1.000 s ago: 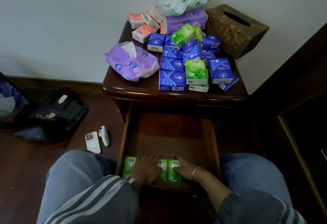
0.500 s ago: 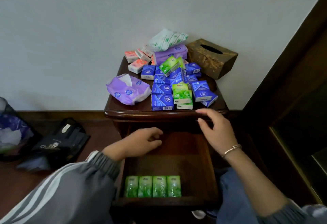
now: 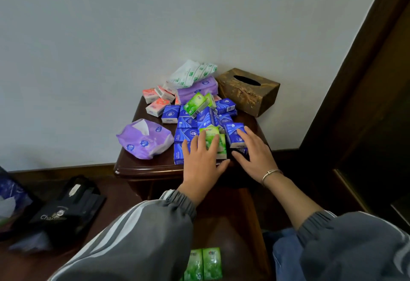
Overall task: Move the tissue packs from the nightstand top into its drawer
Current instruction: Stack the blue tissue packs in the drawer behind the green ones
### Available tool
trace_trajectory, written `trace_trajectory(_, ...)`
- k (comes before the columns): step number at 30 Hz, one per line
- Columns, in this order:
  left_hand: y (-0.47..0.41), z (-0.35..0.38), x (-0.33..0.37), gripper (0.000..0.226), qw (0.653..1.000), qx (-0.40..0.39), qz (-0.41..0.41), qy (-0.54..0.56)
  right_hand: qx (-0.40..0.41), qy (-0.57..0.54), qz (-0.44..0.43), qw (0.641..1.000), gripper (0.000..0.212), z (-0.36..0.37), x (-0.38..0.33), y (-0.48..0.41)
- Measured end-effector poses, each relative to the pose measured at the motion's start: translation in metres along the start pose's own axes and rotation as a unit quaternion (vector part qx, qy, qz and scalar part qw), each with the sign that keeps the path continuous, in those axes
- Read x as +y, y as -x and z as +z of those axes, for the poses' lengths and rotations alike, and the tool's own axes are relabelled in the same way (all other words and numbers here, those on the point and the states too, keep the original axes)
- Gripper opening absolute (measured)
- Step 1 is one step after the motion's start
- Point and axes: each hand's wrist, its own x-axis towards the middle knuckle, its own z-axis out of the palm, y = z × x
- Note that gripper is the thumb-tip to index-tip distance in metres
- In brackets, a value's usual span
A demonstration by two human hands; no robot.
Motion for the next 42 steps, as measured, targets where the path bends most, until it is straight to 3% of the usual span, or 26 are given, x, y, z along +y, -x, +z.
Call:
trace_trajectory(7,-0.016,0.003,0.024,0.058,0.997,0.047,-0.054,-0.027,-0.007,-0.103,0.025,0.994,0.058,0.003,0.007,0.002)
trace_trajectory(14,-0.016,0.002,0.037,0.050,0.994,0.047,-0.097,0.026,-0.004,-0.138,0.049,0.989,0.053,0.004,0.003,0.002)
trace_trajectory(21,-0.018,0.001,0.041,0.063,0.996,-0.021,-0.087,0.009,-0.007,-0.171,0.051,0.984,0.054,0.000,0.002,0.004)
trace_trajectory(24,-0.018,0.000,0.042,0.057,0.995,-0.051,-0.084,-0.009,-0.003,-0.184,0.062,0.981,0.055,0.000,0.000,0.004)
trace_trajectory(29,-0.021,-0.005,0.042,0.055,0.993,-0.068,-0.099,-0.004,0.011,-0.212,0.064,0.975,0.039,-0.002,0.000,0.000)
trace_trajectory(36,-0.013,-0.034,0.038,0.070,0.989,-0.069,-0.099,0.087,-0.004,-0.303,0.122,0.945,0.022,-0.019,-0.002,-0.007)
trace_trajectory(40,0.006,-0.062,0.010,0.065,0.973,-0.010,-0.115,0.200,-0.008,-0.296,0.166,0.940,0.018,-0.032,-0.007,-0.021)
trace_trajectory(42,0.021,-0.072,-0.014,0.064,0.955,0.009,-0.123,0.270,-0.013,-0.240,0.195,0.951,0.025,-0.037,-0.015,-0.030)
